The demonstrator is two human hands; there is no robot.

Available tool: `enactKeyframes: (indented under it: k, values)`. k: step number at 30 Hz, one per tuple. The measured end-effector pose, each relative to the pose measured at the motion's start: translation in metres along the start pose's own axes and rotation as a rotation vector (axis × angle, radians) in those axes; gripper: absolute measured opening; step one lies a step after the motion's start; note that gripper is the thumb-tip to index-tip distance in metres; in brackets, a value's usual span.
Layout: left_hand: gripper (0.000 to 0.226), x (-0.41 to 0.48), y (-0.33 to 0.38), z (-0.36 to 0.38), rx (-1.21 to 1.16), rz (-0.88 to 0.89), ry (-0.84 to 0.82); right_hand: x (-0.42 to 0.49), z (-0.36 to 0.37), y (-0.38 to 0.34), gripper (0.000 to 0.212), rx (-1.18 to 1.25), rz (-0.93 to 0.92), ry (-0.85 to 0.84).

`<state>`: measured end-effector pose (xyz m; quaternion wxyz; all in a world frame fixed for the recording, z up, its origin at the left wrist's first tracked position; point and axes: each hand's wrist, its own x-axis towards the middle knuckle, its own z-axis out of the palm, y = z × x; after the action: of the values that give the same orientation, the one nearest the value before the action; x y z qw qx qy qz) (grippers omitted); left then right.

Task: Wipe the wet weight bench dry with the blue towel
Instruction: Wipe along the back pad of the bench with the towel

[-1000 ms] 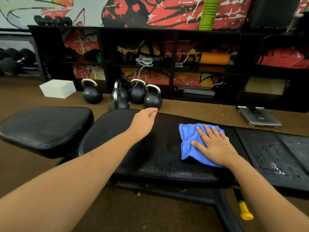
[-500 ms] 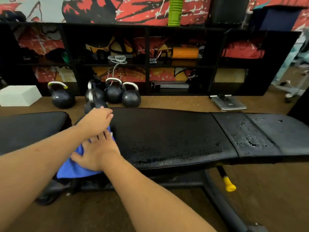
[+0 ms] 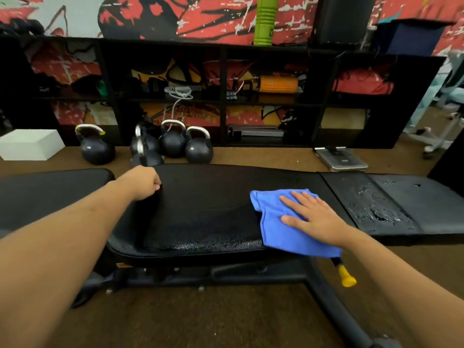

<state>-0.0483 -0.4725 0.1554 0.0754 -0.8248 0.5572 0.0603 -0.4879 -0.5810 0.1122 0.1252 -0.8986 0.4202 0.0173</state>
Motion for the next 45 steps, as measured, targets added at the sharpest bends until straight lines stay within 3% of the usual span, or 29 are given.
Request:
enactKeyframes:
  k: [2, 4, 8, 11, 14, 16, 19, 22, 26, 30, 34, 37, 40, 45]
  values:
    - [0.031, -0.001, 0.007, -0.003, 0.05, -0.023, -0.007, 0.011, -0.021, 0.003, 0.064, 0.289, 0.041, -0.072]
    - [0.027, -0.004, 0.022, -0.01, 0.107, -0.046, -0.032, 0.024, -0.034, 0.008, 0.058, 0.384, 0.077, -0.003]
    - [0.034, -0.006, 0.08, -0.015, 0.123, 0.03, -0.035, 0.035, -0.036, 0.018, 0.045, 0.097, 0.154, 0.098]
    - [0.038, -0.007, 0.159, -0.013, -0.292, 0.23, 0.127, 0.04, -0.047, 0.005, 0.026, 0.076, 0.1, 0.135]
    - [0.046, -0.013, 0.238, -0.016, -0.552, 0.341, 0.086, 0.05, -0.063, -0.004, 0.018, -0.041, 0.071, 0.093]
    - [0.052, -0.009, 0.263, -0.017, -0.465, 0.378, -0.005, 0.053, -0.074, -0.002, 0.019, -0.084, 0.053, 0.085]
    - [0.029, -0.004, 0.264, -0.025, -0.276, 0.397, -0.003, 0.05, -0.083, 0.005, 0.016, -0.054, 0.015, 0.102]
    - [0.019, -0.006, 0.251, -0.047, -0.363, 0.42, 0.004, 0.044, -0.09, 0.016, 0.007, 0.186, 0.016, 0.179]
    - [0.014, -0.008, 0.223, -0.083, -0.812, 0.425, -0.004, 0.037, -0.116, 0.026, 0.007, 0.726, -0.006, 0.221]
    - [0.015, -0.005, 0.218, -0.113, -1.017, 0.412, 0.109, 0.034, -0.157, 0.016, 0.013, 0.89, -0.056, 0.167]
    - [0.03, -0.006, 0.225, -0.141, -0.907, 0.435, 0.215, 0.037, -0.203, 0.011, 0.021, 0.863, -0.1, 0.153]
    - [0.04, -0.015, 0.224, -0.162, -0.561, 0.53, 0.276, 0.032, -0.236, 0.01, 0.019, 0.734, -0.119, 0.211]
    - [0.053, -0.021, 0.221, -0.179, -0.25, 0.555, 0.206, 0.024, -0.253, 0.01, 0.019, 0.615, -0.139, 0.206]
    - [0.079, -0.034, 0.232, -0.185, -0.034, 0.443, -0.052, 0.022, -0.228, 0.019, 0.029, 0.675, -0.088, -0.071]
